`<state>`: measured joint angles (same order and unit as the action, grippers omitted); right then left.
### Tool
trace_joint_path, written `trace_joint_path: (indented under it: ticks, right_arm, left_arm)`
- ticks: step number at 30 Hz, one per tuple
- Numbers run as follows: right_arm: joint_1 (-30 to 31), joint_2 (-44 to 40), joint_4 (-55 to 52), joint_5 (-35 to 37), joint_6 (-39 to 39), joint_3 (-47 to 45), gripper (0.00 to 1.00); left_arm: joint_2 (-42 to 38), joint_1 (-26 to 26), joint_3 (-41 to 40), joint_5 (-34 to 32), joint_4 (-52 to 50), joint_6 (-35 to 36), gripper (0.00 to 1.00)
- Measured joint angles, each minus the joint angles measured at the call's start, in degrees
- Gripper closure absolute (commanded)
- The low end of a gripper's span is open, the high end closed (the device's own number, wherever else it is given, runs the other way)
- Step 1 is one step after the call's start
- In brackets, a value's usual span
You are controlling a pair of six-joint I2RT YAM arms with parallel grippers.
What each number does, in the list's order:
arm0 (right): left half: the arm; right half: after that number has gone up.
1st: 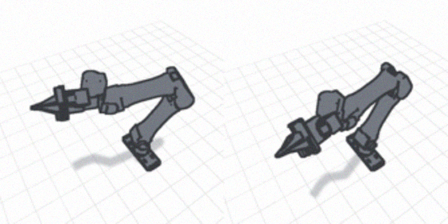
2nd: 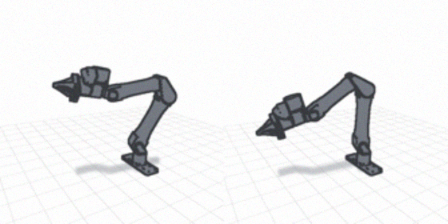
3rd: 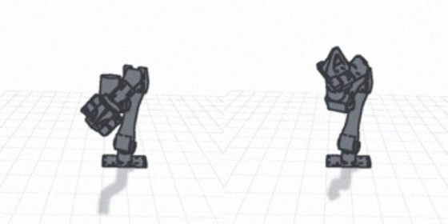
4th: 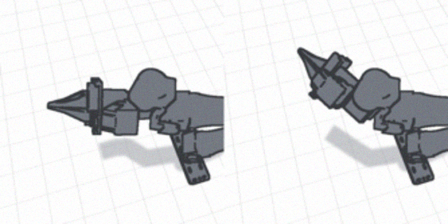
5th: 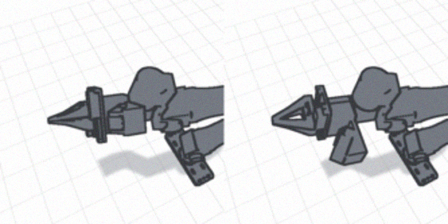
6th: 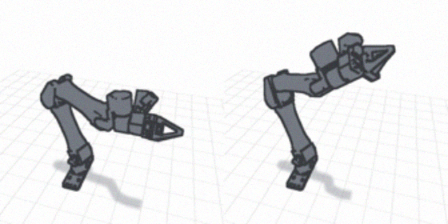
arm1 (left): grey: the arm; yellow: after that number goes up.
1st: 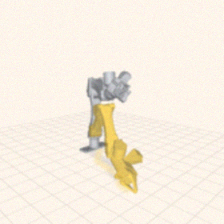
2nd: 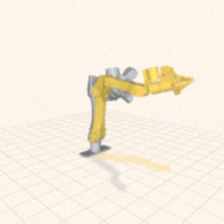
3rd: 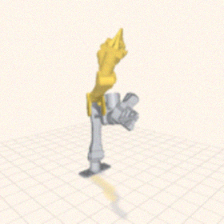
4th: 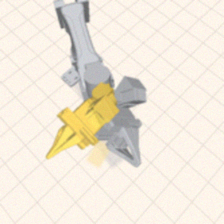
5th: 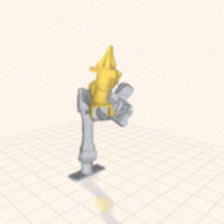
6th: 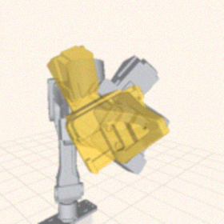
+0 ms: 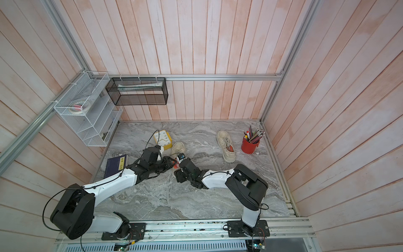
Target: Remove the insole from the shoe
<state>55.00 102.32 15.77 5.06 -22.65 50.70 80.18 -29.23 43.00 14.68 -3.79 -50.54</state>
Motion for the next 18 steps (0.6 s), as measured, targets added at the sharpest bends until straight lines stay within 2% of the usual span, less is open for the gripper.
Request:
trace_joint_path:
  ticks: [2,9,18]
  right_arm:
    - [0.0,0.0,0.0,0.0,0.0,0.0,0.31]
    - [0.0,0.0,0.0,-0.1,0.0,0.0,0.31]
    - [-0.1,0.2,-0.4,-0.2,0.0,0.3,0.31]
  left_arm:
    - [0.0,0.0,0.0,-0.1,-0.3,0.0,0.54]
    - [0.3,0.0,0.0,0.6,0.5,-0.3,0.74]
    - [0.7,0.0,-0.1,1.6,0.8,-0.2,0.89]
